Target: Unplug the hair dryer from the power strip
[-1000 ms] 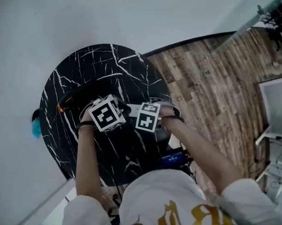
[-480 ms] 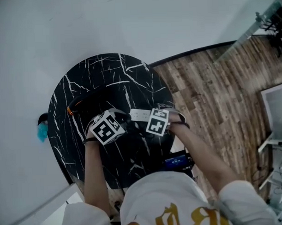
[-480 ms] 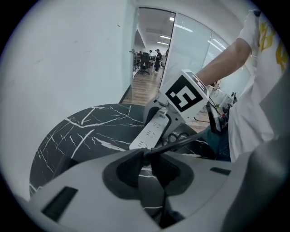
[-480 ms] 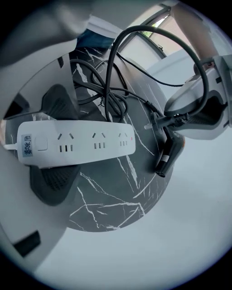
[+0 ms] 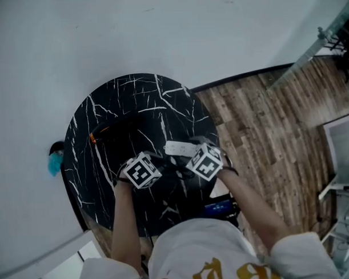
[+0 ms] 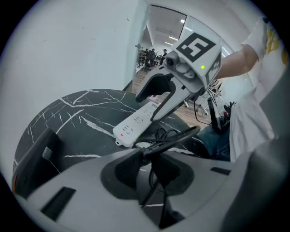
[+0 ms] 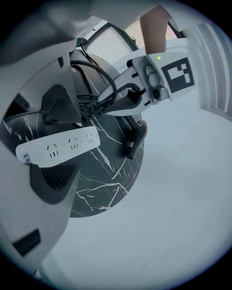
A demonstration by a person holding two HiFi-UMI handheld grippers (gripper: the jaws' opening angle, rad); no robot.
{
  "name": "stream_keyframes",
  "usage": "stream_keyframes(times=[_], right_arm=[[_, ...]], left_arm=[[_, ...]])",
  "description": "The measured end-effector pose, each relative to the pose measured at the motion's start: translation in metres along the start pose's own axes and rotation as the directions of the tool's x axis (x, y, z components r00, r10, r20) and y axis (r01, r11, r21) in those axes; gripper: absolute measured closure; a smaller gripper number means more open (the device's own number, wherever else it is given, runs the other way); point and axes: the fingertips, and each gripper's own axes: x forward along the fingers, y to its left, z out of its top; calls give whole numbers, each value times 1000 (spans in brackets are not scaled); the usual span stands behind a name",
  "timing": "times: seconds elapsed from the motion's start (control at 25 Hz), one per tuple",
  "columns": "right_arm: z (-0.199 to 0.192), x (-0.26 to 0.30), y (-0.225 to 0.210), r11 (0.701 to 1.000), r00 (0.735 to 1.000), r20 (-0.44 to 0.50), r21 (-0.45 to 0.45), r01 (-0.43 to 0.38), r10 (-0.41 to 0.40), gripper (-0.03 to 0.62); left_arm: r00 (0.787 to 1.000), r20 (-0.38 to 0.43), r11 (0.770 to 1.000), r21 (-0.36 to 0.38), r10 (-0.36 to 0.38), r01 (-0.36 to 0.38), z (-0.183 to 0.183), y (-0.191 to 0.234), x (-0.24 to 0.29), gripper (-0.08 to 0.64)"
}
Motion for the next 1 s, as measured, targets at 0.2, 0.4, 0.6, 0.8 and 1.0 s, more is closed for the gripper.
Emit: stream_keyframes(times=[0.2,0.4,0.6,0.8,1.0], right_arm=[[-4,-12,13,993,998,68,114,-23,15,321],[-14,-22,24,980,995,95,192,-44,26,321],[-19,-25,32,971,994,103,228,-70,48,322],[-21,-27,34,967,992,118,243,-79,52,322],[-24,-31,32,961,990,131,264,-79,46,322]], left_arm=[[1000,25,1000,-9,18,-18,4,1,6,499],[999,42,1000,-5,15,-14,18,-2,7,499],[1000,-3,1000,4,-6,6,22,-3,14,499],[998,-43,999,-24,-46,45,16,-8,24,451],[997,-55,998,-24,-56,55,9,-12,20,419]])
